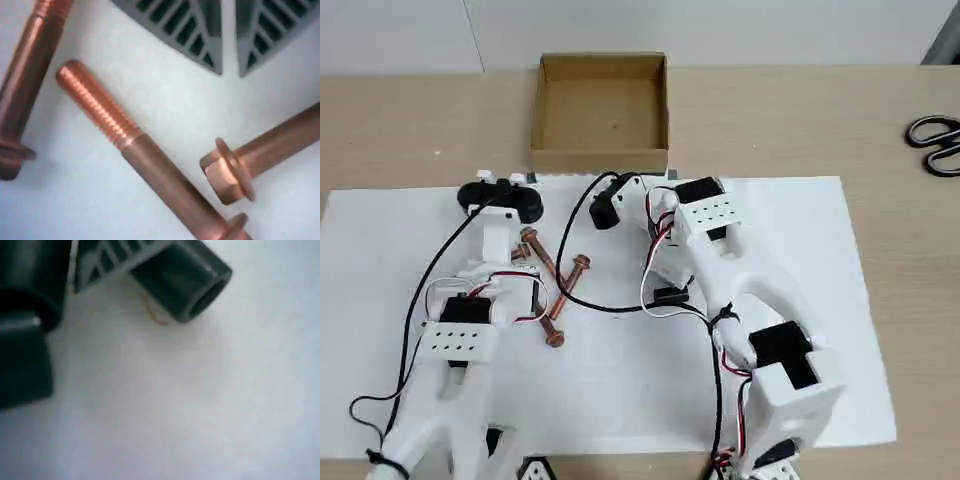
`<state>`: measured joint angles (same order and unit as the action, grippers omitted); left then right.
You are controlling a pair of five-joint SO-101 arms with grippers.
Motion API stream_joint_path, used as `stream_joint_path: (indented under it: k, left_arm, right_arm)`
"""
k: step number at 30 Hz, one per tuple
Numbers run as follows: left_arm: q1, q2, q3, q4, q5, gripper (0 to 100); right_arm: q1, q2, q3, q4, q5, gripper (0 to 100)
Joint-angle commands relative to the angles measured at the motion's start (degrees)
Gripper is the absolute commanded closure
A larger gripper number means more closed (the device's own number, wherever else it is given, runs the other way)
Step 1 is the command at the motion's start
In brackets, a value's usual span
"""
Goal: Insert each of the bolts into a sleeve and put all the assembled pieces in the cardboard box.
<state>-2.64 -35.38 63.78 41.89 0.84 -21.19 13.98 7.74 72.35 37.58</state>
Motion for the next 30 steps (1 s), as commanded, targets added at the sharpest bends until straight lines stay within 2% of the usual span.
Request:
stream_joint_path:
  k: [1,8,22,30]
  left_arm:
    - [-0.79,-0.62,-0.48,-1.14,0.7,99]
    - [-0.79,-0.62,-0.48,-1.14,0.7,99]
    - [-0.79,-0.62,-0.48,-1.14,0.7,99]
    - [-0.62,-0.62,-0.48,-1.14,0.7,99]
  right_arm:
    - [0.4,0.04,-2.29,-0.84,0.18,81.2]
    - [0.31,2.42,-2.2,-2.86,0.09,81.3]
    - [0.31,8.84,-2.29,-3.56,-1.14,97.8]
    - [0.22,9.45,-2.29,-3.47,-3.96,99.2]
